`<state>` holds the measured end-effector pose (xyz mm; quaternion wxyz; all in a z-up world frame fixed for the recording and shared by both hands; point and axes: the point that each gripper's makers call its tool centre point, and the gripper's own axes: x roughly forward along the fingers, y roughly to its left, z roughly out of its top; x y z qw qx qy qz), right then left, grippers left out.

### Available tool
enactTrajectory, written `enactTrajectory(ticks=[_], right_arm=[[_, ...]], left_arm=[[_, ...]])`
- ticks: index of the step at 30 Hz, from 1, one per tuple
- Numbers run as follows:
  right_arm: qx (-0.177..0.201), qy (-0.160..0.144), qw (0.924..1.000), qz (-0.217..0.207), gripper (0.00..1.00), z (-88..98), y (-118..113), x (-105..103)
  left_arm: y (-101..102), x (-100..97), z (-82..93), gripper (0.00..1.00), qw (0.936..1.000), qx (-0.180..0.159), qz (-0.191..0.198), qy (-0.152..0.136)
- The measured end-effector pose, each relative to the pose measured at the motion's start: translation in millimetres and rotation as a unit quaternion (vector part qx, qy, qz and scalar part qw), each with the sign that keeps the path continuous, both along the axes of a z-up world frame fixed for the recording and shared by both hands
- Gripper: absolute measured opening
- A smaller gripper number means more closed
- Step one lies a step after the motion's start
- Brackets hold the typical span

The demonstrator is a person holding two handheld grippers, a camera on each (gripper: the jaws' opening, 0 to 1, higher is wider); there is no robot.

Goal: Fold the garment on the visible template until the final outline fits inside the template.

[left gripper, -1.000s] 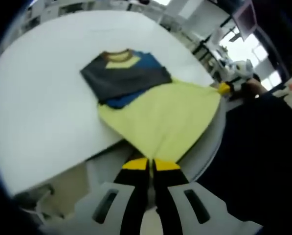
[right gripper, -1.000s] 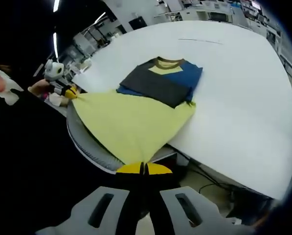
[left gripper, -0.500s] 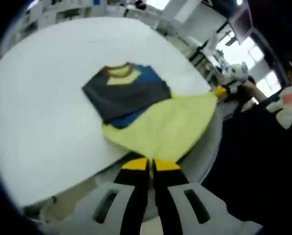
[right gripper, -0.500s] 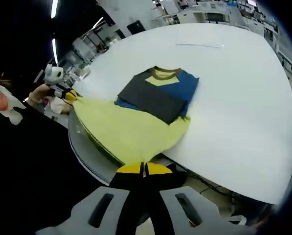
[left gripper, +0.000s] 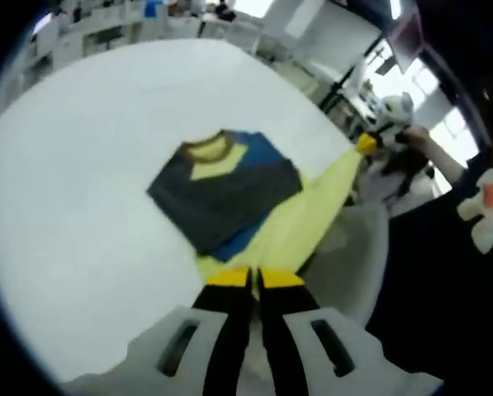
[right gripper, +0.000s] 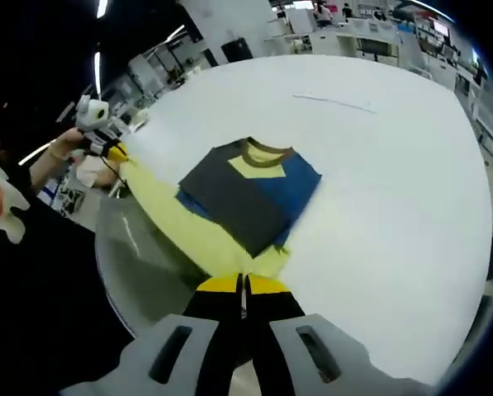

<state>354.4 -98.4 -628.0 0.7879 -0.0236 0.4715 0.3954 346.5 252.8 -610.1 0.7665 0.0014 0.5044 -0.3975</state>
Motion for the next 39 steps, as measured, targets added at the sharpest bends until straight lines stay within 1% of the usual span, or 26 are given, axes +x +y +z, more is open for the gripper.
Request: enactTrajectory(ticks=[7,10,11,13,21,24,29,31,33,36,39], right_arm=[[0.012,0.002,0.9998,-0.014,0.02,-7.6,3,34],[0.019,0.005,0.9996,-0.020,0.02,-8.6,5,46],[0.021,0.005,0.9995,-0.022,0.02,-8.6,5,49],[0.026,0.005,0.9993,-0.027,0.02,-9.4,7,59],[0.022,0.004,0.9994,-0.027,0.02,-17.8,11,84],[0.020,0.006,0.9994,-0.026,0.02,-23.1,13,96],[0.016,0.008,0.9994,-0.028,0.02,-33.7,13,117],[0.014,0.009,0.9995,-0.028,0.02,-36.4,13,122],[0.012,0.012,0.9995,-0.027,0.02,-41.9,15,130],[0.010,0.020,0.9993,-0.030,0.02,-49.5,15,140],[0.012,0.027,0.9990,-0.035,0.02,-55.8,16,148]], left_arm=[[1,24.9,-12.8,0.00,0.9998,-0.006,0.015,0.010],[3,38.4,-16.9,0.00,0.9992,-0.015,0.033,0.015],[4,40.5,-17.9,0.00,0.9992,-0.015,0.034,0.016],[7,51.2,-23.5,0.00,0.9985,-0.016,0.049,0.019],[10,77.9,-33.9,0.00,0.9976,-0.016,0.064,0.021],[13,92.5,-42.2,0.00,0.9966,-0.017,0.076,0.026],[9,105.5,-48.8,0.00,0.9949,-0.027,0.091,0.035],[10,110.1,-52.4,0.00,0.9943,-0.029,0.095,0.037],[12,117.0,-59.0,0.00,0.9937,-0.028,0.099,0.043],[10,120.4,-61.2,0.00,0.9919,-0.033,0.112,0.050],[10,126.6,-67.3,0.00,0.9908,-0.035,0.118,0.055]])
